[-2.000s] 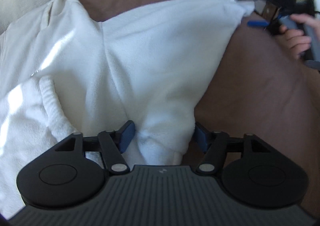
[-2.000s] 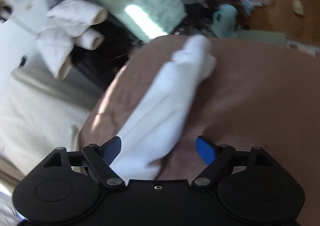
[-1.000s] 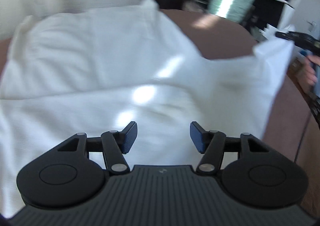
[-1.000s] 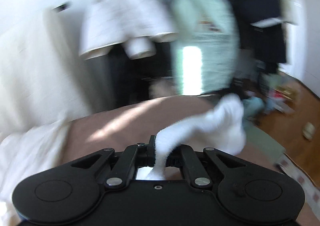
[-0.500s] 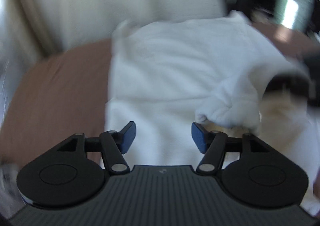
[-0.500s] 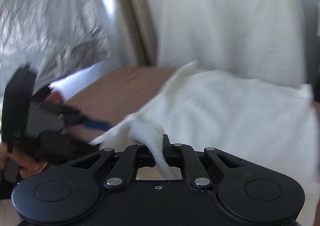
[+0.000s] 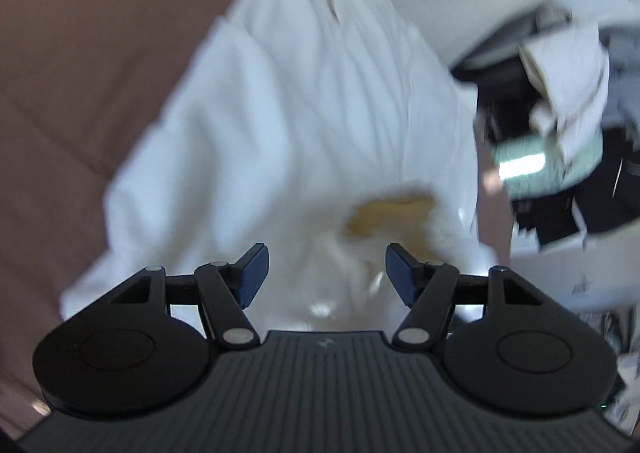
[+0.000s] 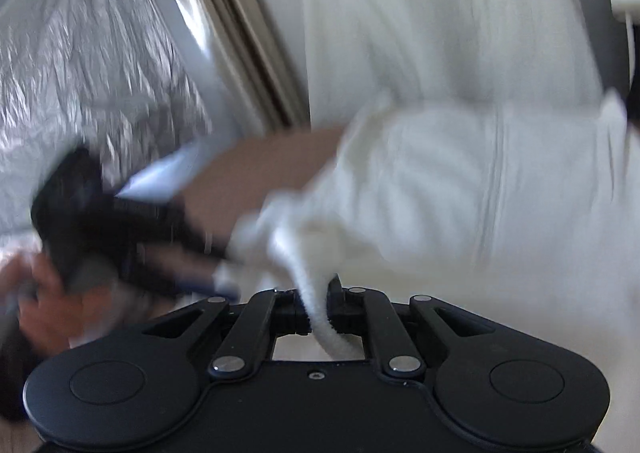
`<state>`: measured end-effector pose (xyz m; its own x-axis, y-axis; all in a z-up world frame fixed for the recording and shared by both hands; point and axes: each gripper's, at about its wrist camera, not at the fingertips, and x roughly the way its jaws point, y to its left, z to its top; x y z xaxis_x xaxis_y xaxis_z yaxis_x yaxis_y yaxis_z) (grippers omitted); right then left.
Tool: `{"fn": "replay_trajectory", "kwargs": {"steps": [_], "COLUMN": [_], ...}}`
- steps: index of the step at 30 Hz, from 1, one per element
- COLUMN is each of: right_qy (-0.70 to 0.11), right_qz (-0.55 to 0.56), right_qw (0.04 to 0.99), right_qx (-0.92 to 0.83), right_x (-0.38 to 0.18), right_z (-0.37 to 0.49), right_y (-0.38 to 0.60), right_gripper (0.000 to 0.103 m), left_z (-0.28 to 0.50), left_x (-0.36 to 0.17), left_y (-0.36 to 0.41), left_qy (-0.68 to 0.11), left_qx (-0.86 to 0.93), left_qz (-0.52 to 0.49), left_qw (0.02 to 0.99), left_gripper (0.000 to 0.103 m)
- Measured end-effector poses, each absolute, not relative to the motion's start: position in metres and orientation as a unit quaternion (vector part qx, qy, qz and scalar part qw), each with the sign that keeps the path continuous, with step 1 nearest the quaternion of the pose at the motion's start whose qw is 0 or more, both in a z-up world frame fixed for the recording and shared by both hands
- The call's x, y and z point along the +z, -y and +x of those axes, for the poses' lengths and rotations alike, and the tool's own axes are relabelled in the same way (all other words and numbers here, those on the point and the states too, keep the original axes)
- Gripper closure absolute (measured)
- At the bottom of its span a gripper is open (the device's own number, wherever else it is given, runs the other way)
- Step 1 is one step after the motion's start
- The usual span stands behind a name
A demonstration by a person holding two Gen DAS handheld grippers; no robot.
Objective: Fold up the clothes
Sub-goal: 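Lay the sleeve across the body with the right tool and release, then left tool pinches the fold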
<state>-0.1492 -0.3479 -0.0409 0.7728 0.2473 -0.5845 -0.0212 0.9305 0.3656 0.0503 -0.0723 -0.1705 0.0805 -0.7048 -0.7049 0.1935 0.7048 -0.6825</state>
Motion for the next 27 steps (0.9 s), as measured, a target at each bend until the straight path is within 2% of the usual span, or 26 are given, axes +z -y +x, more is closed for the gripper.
{"fn": "replay_trajectory", "kwargs": {"steps": [6,12,13,16,17,18,23,25,27], "right_qy": [-0.387,-0.402,-0.404,-0.404,-0.401,-0.399,-0.381,-0.364,-0.362], "right_qz": [0.222,0.163,0.162,0.169,0.172,0.175,0.171,0.151,0.126], "right_qw": [0.893,0.896,0.895,0.893,0.894,0.894,0.904,0.918,0.923], "right_qx": [0.055,0.095,0.097,0.104,0.107,0.109,0.088,0.043,-0.026], "right_x": [-0.082,-0.079,-0.08,-0.081,-0.081,-0.08,-0.055,-0.046,-0.046], "right_z": [-0.158,-0.152,-0.153,-0.151,-0.151,-0.151,-0.193,-0.225,-0.248], "right_y": [0.358,0.343,0.341,0.34,0.341,0.342,0.364,0.376,0.391], "right_gripper": [0.094,0.091,0.091,0.088,0.081,0.073,0.071,0.059,0.056], "left_z": [0.028,0.05,0.051,0.046,0.042,0.038,0.031,0.039,0.045], "left_x": [-0.187,-0.206,-0.209,-0.208,-0.203,-0.195,-0.154,-0.148,-0.146], "left_y": [0.101,0.114,0.12,0.14,0.143,0.144,0.128,0.12,0.114], "left_qy": [-0.609,-0.565,-0.564,-0.543,-0.531,-0.515,-0.394,-0.39,-0.398], "left_qx": [-0.345,-0.341,-0.348,-0.379,-0.387,-0.393,-0.332,-0.335,-0.342], "left_qz": [-0.158,-0.187,-0.178,-0.137,-0.118,-0.102,-0.025,-0.041,-0.067], "left_qw": [0.696,0.728,0.728,0.737,0.744,0.755,0.857,0.857,0.848], "left_gripper": [0.039,0.039,0.042,0.078,0.082,0.084,0.095,0.095,0.095]}}
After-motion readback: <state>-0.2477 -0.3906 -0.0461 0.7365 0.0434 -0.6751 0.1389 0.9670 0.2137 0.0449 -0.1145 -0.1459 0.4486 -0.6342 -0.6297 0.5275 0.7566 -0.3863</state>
